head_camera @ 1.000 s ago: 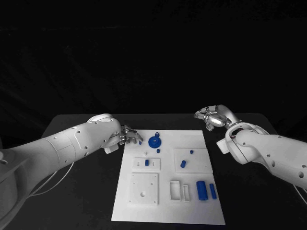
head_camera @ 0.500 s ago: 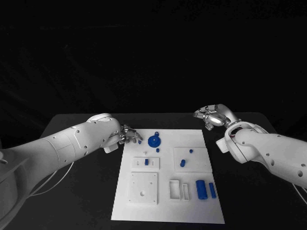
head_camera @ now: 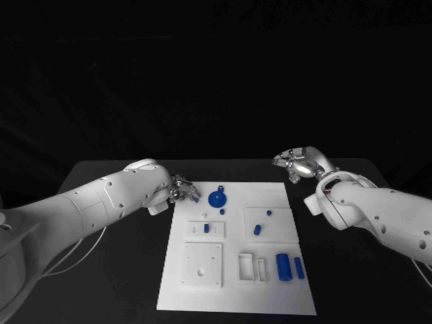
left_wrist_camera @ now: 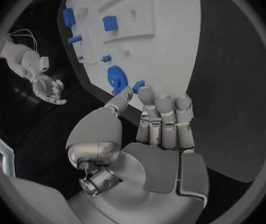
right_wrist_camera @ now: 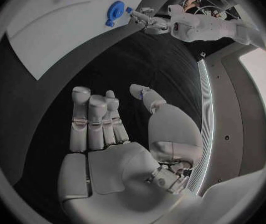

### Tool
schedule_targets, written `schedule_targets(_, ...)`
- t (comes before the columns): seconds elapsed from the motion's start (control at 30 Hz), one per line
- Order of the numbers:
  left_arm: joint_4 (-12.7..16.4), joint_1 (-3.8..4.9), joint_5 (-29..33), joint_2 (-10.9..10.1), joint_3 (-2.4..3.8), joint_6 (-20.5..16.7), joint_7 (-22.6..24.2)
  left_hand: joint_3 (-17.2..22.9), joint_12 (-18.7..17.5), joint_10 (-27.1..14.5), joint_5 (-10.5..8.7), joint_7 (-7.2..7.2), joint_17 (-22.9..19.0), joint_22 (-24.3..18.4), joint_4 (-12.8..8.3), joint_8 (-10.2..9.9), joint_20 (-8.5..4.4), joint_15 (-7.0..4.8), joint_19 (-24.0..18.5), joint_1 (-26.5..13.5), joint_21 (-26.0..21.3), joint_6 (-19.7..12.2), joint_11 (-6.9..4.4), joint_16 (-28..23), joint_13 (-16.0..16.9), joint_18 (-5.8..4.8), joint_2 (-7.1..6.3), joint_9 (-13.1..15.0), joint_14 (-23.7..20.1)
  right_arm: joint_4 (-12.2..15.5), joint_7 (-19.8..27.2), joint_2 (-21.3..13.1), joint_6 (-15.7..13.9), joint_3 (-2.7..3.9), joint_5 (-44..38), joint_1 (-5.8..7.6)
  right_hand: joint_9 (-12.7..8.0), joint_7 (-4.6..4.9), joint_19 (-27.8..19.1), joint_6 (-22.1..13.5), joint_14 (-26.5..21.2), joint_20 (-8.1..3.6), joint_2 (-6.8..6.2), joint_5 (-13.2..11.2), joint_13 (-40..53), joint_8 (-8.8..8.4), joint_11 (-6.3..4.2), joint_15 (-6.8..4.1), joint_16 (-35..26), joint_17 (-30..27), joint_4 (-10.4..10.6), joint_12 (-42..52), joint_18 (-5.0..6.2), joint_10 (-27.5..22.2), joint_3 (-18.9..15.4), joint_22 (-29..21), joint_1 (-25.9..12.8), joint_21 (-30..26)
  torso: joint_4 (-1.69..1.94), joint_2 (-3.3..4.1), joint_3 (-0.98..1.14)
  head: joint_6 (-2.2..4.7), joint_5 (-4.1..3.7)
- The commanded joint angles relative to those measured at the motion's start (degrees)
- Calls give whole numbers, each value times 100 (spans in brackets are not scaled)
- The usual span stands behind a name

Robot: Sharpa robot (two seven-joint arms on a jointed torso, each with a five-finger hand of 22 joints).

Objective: Assemble the parts on the task board

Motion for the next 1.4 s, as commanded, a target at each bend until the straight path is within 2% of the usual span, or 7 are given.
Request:
schedule_targets(0.03, -1, -7, 132, 15, -3, 97, 88, -14, -3, 3, 38, 40, -5, 10, -59, 13, -799, 14, -51, 17, 41, -7, 42, 24, 8, -60, 92, -16, 4, 8, 60, 3, 37, 2, -11, -2, -9, 36, 7, -4, 24, -32, 18, 21, -10, 18, -28, -9, 32, -5, -7, 30, 335, -7, 10, 84, -45, -26, 3, 2, 2, 2, 2)
schedule_targets(0.67, -10, -7, -14, 40, -4, 130, 19, -35, 6, 32, 102, 37, -5, 21, -186, 14, -801, 10, -31, 87, 58, 15, 39, 51, 14, -66, 170, -77, 23, 21, 62, -3, 33, 2, -11, -2, -9, 36, 11, -1, 29, -33, 16, 21, -14, 19, -29, -9, 34, -5, -8, 36, 335, -4, 9, 85, -48, -25, 4, 2, 7, -8, -3)
schedule_targets(0.77, -23, -7, -136, 53, -7, 107, -4, -35, 14, 51, 171, 36, -4, 23, -212, 8, -804, 8, -15, 101, 66, 15, 38, 65, 19, -65, 213, -104, 38, 22, 64, 7, 35, 2, -11, -2, -9, 35, 12, -1, 29, -33, 15, 21, -15, 19, -29, -9, 34, -6, -7, 37, 335, -4, 8, 85, -49, -25, -3, 0, 7, -11, 8)
schedule_targets(1.13, -35, -7, -236, 72, -19, 170, -25, -13, 25, 95, 693, 54, -9, 35, -342, -45, -809, 20, 34, 133, 97, -7, 54, 101, 32, -64, 359, -283, 81, 14, 71, 17, 32, 2, -6, -2, -9, 35, 14, -1, 31, -34, 15, 21, -16, 19, -29, -10, 35, -6, -6, 41, 335, 0, 7, 85, -53, -24, -1, 4, 6, -18, 2)
schedule_targets(1.27, -31, -7, -236, 73, -20, 177, -23, 14, 26, 104, 1052, 55, -11, 42, -392, -39, -808, 22, 43, 163, 109, 15, 55, 111, 36, -64, 438, -334, 90, 14, 71, 18, 32, 2, -5, -2, -10, 35, 14, -1, 31, -34, 14, 21, -16, 19, -29, -10, 35, -6, -6, 43, 335, 1, 6, 85, -54, -24, 0, 2, 4, -23, 5)
schedule_targets(1.3, -28, -7, -236, 73, -21, 186, -21, 24, 27, 109, 1206, 54, -11, 45, -406, -35, -807, 22, 41, 180, 112, 24, 55, 116, 39, -64, 465, -355, 93, 14, 72, 18, 31, 2, -5, -2, -10, 35, 14, -1, 32, -34, 14, 21, -16, 19, -29, -10, 35, -6, -6, 43, 335, 1, 6, 85, -54, -24, 1, 1, 4, -24, 5)
schedule_targets(1.4, -22, -7, -236, 73, -21, 190, -11, 44, 29, 115, 1425, 54, -13, 52, -418, -26, -808, 21, 41, 222, 121, 37, 54, 122, 43, -63, 511, -385, 95, 15, 74, 17, 31, 2, -5, -2, -10, 35, 15, -2, 32, -34, 15, 22, -16, 18, -29, -10, 35, -6, -6, 44, 335, 1, 6, 85, -54, -24, 1, -1, 5, -23, 4)
